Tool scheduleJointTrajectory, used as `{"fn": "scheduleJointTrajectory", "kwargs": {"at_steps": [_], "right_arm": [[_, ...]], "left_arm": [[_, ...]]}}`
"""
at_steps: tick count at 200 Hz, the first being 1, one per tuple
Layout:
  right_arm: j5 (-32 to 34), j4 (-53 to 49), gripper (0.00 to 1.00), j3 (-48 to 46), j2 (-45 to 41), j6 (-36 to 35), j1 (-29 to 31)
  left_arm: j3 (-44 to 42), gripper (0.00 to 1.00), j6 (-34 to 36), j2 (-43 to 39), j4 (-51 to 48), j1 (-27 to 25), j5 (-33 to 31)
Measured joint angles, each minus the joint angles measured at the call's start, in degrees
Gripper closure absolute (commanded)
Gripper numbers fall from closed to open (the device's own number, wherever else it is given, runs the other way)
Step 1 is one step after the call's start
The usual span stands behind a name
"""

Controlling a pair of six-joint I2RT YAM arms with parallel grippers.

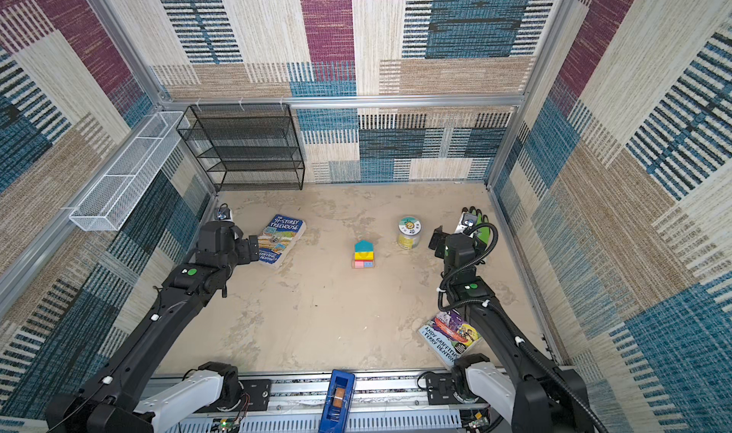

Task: Build the wood block tower

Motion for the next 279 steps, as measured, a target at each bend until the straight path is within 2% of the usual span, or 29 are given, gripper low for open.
{"fn": "scheduleJointTrajectory", "kwargs": {"at_steps": [44, 118, 163, 186, 212, 235, 279], "right_arm": [[-0.6, 17.8, 0.01, -7.8, 10.4, -3.2, -4.5], [-4.3, 44.9, 0.01, -14.1, 24.5, -7.0, -6.6], [-9.1, 52.2, 0.01, -15.7, 25.6, -9.2, -6.8], [-10.6, 55.8, 0.01, -18.5, 24.9, -10.0, -6.9], [-12.8, 59.5, 0.00, -20.2, 24.9, -10.5, -7.2], [-16.2, 59.9, 0.00, -18.6, 26.0, -10.6, -8.4], [-20.4, 61.1, 0.00, -19.1, 27.8, -10.6, -9.9]], "left_arm": [[-10.1, 0.01, -0.8, 3.3, 13.0, 4.8, -1.7], [-24.3, 0.01, 6.0, 10.9, 42.0, 7.5, 5.2], [-29.2, 0.01, 7.5, 18.9, 59.9, 8.9, 11.8], [-30.6, 0.01, 8.2, 25.6, 70.0, 9.3, 15.7], [-29.2, 0.01, 8.7, 26.3, 70.5, 9.6, 18.9], [-26.3, 0.01, 8.9, 26.9, 70.0, 10.1, 19.8], [-26.0, 0.01, 8.9, 27.2, 69.3, 10.6, 20.2]]}}
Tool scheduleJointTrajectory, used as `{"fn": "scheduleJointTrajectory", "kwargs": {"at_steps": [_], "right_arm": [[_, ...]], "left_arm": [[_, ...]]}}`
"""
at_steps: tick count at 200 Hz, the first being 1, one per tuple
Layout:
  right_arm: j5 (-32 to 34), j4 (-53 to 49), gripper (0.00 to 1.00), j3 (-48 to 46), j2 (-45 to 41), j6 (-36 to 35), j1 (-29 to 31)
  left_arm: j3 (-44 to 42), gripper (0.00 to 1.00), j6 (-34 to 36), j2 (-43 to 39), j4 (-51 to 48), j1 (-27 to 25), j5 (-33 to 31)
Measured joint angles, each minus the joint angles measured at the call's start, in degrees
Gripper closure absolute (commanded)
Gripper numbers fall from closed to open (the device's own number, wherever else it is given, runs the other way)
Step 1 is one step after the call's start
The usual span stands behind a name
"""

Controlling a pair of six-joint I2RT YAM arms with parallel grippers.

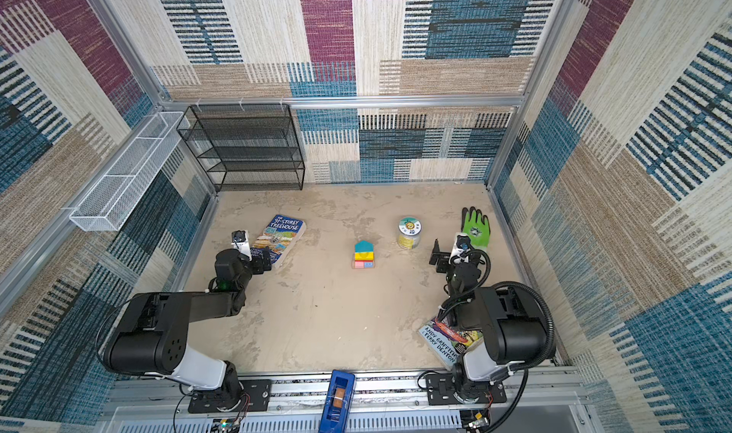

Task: Build the wood block tower

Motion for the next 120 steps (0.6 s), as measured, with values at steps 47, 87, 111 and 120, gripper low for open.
{"fn": "scheduleJointTrajectory", "kwargs": {"at_steps": [47, 87, 111, 120], "right_arm": [[-0.6, 0.2, 0.00, 0.0, 0.1, 0.0, -0.1], [-1.1, 0.3, 0.00, -0.2, 0.1, 0.0, -0.1], [-1.1, 0.6, 0.00, -0.2, 0.1, 0.0, -0.1], [-1.1, 0.6, 0.00, -0.2, 0.1, 0.0, -0.1]], "left_arm": [[0.0, 0.01, 0.0, 0.0, -0.2, 0.0, 0.0], [0.0, 0.01, 0.0, 0.0, -0.2, 0.0, 0.0], [0.0, 0.01, 0.0, 0.0, -0.2, 0.0, 0.0], [0.0, 0.01, 0.0, 0.0, -0.2, 0.0, 0.0]]}}
